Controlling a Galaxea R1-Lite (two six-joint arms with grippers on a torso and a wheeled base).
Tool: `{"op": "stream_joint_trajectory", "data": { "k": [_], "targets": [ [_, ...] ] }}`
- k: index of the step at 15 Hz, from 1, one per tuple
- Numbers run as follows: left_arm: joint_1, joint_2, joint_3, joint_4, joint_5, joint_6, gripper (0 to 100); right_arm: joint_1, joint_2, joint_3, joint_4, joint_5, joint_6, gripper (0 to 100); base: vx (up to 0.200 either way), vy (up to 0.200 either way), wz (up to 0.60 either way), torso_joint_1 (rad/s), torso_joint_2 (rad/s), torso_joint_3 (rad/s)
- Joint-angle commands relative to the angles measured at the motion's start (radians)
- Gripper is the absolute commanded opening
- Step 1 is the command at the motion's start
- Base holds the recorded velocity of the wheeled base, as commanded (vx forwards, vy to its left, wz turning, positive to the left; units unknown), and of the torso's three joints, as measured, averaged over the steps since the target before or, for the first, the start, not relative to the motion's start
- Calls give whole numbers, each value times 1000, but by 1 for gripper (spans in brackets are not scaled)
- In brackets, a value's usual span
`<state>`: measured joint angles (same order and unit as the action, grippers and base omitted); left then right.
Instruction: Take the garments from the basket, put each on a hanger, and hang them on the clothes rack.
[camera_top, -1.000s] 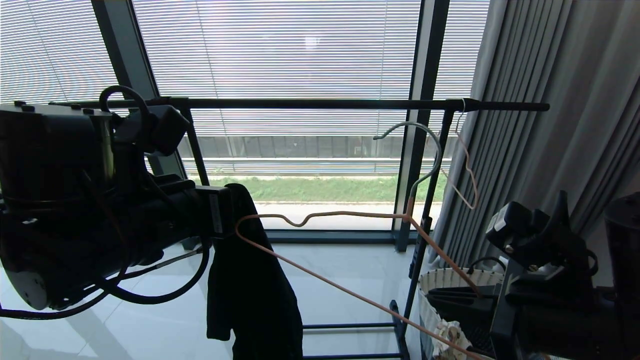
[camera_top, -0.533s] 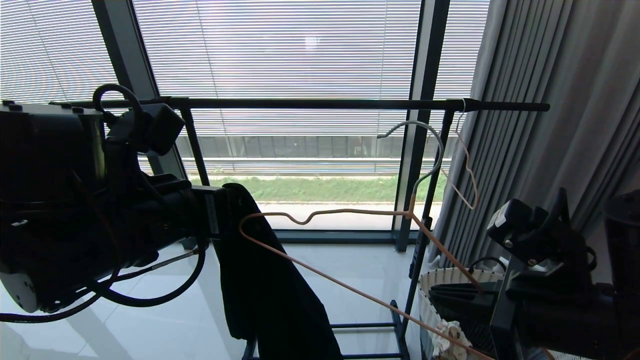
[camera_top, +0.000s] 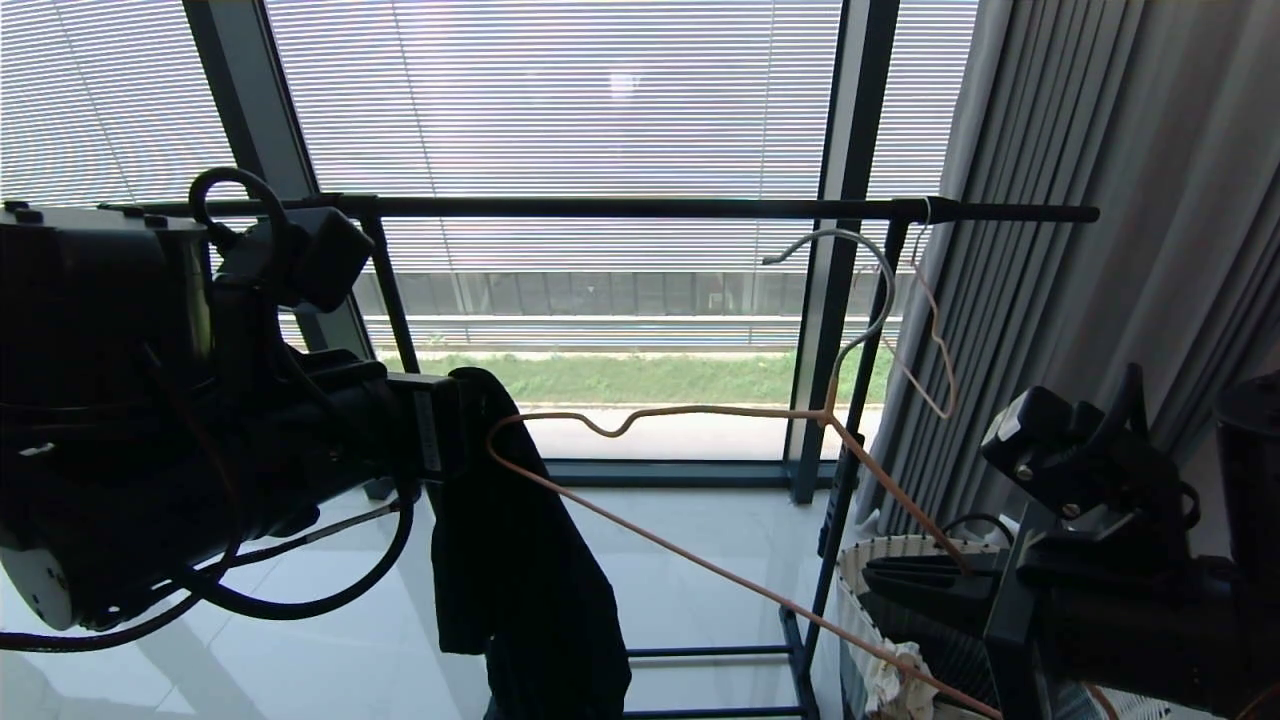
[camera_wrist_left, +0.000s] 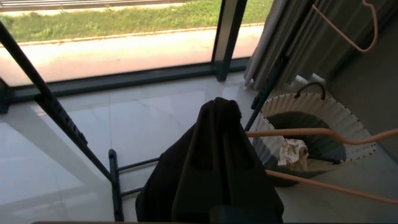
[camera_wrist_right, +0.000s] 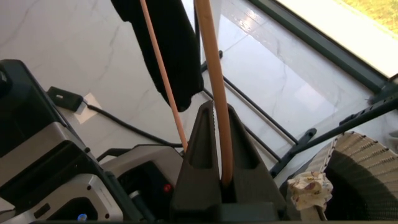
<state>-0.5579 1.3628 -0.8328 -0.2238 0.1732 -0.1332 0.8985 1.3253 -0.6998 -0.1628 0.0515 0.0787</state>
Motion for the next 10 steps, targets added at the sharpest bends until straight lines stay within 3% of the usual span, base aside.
{"op": "stream_joint_trajectory", "data": {
  "k": [1,10],
  "targets": [
    [0,-2,-2,0,0,0,0,0,0,-3,0,1,-2,0,0,0,0,0,0,0],
    [-91,-4,1,3,-12,10,0,11,78,-30,2,11,-85,0,0,0,0,0,0,0]
  ]
}}
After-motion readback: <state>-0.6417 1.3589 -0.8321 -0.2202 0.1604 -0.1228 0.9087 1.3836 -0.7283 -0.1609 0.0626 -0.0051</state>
